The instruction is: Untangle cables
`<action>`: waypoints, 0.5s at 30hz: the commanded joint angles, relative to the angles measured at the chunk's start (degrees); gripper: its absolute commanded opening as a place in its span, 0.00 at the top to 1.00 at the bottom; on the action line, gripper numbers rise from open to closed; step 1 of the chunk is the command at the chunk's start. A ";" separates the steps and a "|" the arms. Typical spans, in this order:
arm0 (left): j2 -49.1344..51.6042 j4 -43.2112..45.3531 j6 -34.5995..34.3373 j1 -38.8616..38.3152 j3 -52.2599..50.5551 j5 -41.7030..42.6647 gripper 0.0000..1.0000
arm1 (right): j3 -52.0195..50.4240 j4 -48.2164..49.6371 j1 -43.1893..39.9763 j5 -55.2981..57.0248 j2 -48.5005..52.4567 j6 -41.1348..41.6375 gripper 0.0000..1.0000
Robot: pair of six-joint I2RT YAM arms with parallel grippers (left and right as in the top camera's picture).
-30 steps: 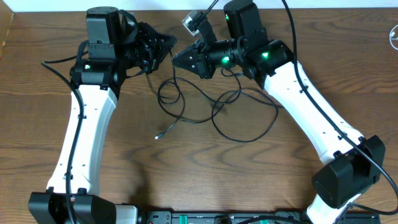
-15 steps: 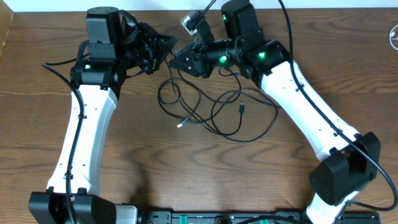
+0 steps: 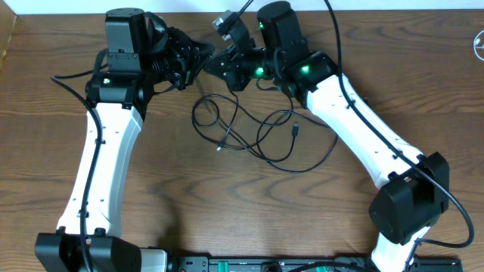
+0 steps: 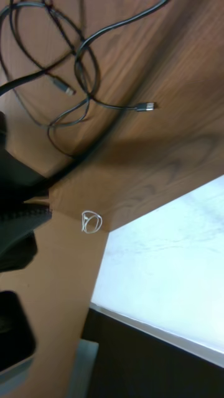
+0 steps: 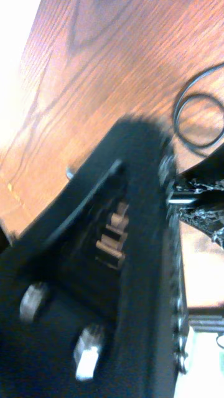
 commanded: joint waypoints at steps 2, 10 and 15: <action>-0.13 0.15 11.93 0.00 0.39 -1.36 0.68 | 0.09 -1.11 -7.08 5.11 0.20 1.11 0.99; -0.11 0.11 28.20 0.00 0.39 -3.41 0.32 | 17.94 -11.54 -24.70 2.69 -3.41 3.91 0.99; -0.11 0.11 28.22 0.00 0.39 -4.22 0.32 | 34.38 -18.36 -34.14 1.70 -3.43 7.89 0.99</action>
